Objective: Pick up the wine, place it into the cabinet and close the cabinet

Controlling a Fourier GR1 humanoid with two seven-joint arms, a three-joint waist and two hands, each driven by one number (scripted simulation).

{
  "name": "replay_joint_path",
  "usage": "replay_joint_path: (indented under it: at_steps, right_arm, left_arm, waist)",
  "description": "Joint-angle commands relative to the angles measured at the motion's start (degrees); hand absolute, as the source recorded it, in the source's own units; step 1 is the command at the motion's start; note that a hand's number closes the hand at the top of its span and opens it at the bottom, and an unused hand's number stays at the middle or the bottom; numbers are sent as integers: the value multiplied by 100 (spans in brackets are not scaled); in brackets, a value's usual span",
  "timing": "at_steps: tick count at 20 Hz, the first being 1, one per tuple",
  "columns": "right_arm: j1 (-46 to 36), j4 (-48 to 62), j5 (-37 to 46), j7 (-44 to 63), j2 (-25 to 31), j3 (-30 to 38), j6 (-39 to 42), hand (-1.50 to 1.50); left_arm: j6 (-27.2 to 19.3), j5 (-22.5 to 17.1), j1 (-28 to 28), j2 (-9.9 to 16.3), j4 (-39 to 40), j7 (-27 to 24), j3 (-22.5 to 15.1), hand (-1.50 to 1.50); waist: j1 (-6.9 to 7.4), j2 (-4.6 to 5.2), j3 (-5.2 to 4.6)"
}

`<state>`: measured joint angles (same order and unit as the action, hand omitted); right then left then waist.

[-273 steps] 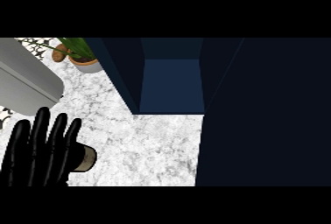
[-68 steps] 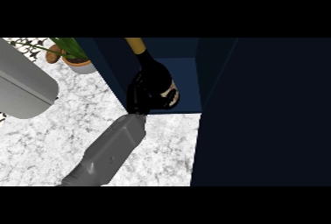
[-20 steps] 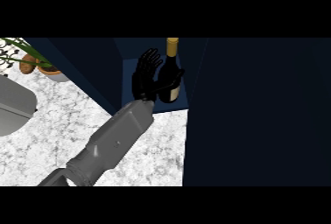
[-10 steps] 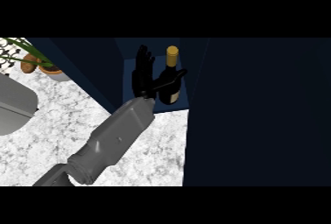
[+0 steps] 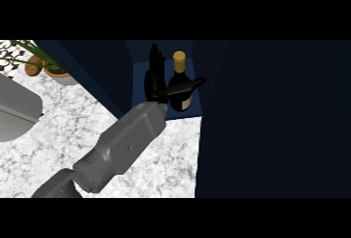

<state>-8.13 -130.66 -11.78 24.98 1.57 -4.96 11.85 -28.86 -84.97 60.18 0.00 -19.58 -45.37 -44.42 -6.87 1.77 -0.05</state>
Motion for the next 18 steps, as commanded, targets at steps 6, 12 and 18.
replay_joint_path:
  at_steps: [6,12,18]
  right_arm:
    - [222,23,-104,-132,42,160,65,-150]
    - [115,4,87,87,-85,-143,-99,-150]
    - [384,-280,-167,161,51,53,-6,-150]
  left_arm:
    - [148,-178,-272,0,-298,-537,-177,-150]
    - [-216,-451,-191,0,-867,-651,-380,-150]
    - [-17,-488,-553,0,-1200,-836,-746,-150]
  waist:
    - [139,-38,3]
    - [198,-69,0]
    - [281,-98,3]
